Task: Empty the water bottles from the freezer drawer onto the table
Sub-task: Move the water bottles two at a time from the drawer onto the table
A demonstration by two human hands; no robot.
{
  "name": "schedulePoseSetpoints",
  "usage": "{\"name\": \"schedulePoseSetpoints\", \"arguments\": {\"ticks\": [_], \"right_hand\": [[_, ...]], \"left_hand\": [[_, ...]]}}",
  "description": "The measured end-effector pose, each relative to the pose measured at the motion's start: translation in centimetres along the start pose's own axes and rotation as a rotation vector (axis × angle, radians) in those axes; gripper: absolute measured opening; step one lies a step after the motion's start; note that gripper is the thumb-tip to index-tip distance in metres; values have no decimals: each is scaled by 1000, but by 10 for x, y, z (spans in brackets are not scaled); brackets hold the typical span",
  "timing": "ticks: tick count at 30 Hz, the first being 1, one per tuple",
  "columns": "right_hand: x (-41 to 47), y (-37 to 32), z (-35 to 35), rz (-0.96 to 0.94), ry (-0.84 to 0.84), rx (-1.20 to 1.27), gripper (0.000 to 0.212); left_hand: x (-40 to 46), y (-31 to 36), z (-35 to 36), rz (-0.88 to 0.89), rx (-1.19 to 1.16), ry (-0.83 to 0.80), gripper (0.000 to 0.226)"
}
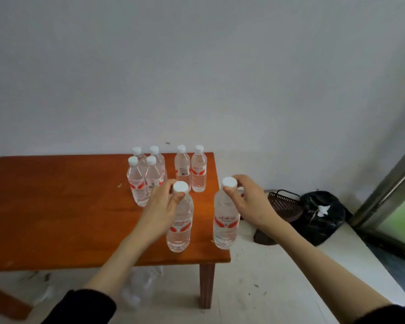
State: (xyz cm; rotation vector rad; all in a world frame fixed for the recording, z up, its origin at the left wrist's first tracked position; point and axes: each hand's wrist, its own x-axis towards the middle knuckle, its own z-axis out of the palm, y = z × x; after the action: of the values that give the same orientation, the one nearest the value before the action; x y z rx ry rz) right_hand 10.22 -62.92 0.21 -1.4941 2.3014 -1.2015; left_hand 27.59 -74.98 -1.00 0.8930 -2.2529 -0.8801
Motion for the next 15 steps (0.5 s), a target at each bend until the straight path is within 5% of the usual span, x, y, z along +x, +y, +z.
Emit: {"name": "schedulePoseSetpoints", "arguments": {"ticks": [15], "right_hand": [[160, 55, 112, 197, -161, -75, 38]], "left_hand": [[163, -109, 39, -159, -30, -153, 33]]}}
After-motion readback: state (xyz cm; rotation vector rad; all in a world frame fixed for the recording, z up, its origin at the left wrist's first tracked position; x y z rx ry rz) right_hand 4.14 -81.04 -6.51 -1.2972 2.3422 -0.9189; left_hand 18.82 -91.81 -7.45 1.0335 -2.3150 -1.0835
